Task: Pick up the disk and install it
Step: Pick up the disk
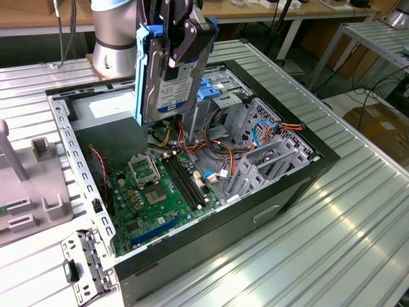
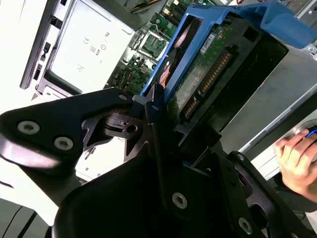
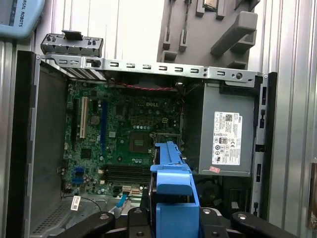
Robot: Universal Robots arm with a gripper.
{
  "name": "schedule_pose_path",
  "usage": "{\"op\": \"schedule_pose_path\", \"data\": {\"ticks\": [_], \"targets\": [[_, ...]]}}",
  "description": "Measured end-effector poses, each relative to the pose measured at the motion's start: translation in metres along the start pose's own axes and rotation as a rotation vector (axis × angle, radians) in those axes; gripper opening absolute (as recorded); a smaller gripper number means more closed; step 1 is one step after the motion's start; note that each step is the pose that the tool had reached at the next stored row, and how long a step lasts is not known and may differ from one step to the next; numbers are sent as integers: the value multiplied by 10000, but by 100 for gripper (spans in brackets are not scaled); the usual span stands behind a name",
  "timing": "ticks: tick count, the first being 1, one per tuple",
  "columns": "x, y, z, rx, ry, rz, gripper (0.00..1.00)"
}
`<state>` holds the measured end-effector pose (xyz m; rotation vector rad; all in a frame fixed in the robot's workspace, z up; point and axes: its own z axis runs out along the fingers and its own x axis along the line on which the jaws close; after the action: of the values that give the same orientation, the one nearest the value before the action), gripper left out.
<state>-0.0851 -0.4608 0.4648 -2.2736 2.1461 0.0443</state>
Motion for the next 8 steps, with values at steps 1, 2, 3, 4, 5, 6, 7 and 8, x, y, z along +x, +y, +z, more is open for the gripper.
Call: {"op": "schedule_pose_path", "data": {"ticks": [1,2,3,4,5,6,7,8], "targets": [[3,-1,0,1,-2,0,36],[7,-2,0,0,-3,1,36],[11,-2,0,0,-2,0,36],[18,-2,1,0,-5,0,36],[22,-2,1,0,-11,0,36],[28,-1,0,1,-21,1,36],[35,-2,0,1,-26,-1,36],[41,-1,0,1,-29,-1,36]]}}
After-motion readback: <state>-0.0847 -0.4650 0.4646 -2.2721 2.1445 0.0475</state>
